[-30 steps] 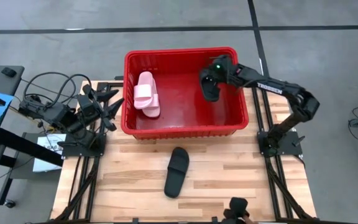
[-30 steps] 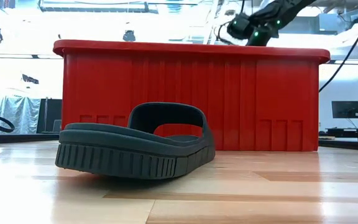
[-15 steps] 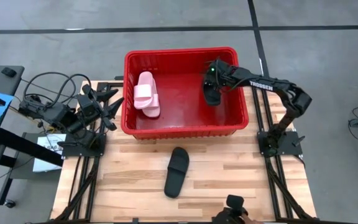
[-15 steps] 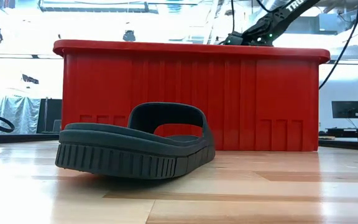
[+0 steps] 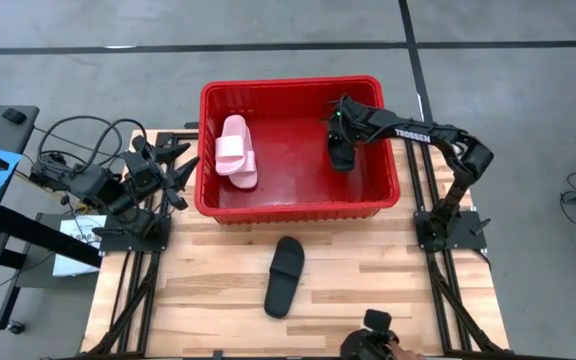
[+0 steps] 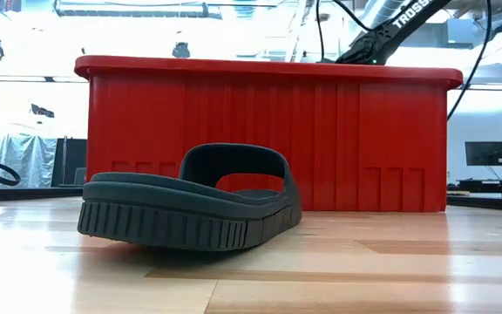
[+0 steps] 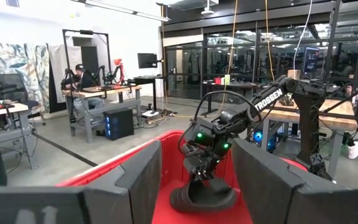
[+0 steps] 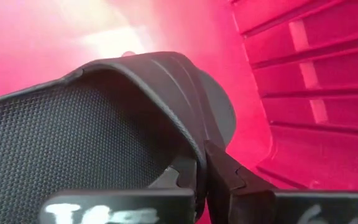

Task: Pick and place slides into bin
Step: Put the right black slipper in the red bin, then put the black slipper in the red bin

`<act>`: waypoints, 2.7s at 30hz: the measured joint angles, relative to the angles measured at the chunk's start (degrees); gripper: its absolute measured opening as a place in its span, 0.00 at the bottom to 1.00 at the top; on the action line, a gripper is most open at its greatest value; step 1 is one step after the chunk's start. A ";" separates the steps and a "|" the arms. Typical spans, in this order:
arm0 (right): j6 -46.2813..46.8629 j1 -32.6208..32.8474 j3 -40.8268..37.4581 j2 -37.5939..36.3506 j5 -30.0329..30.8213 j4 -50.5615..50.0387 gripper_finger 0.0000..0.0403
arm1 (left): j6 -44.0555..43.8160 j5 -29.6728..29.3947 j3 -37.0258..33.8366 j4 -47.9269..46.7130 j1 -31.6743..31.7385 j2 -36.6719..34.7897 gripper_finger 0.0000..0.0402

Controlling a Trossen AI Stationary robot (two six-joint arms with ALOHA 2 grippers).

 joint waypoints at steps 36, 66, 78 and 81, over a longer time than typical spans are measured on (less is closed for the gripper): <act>0.66 -0.46 -4.13 -0.11 -3.53 -1.46 0.17 | -0.04 0.01 0.00 0.01 0.00 0.00 0.47; -0.02 0.59 0.68 -6.19 -4.18 -7.41 0.61 | -0.46 0.02 0.00 -0.43 0.00 0.01 0.47; 0.02 9.67 12.20 -19.53 4.82 -7.30 0.61 | -0.46 0.03 0.00 -1.20 0.01 0.00 0.47; 0.02 13.87 15.18 -22.58 8.36 -7.34 0.61 | -0.48 0.02 0.00 -2.43 0.01 0.02 0.47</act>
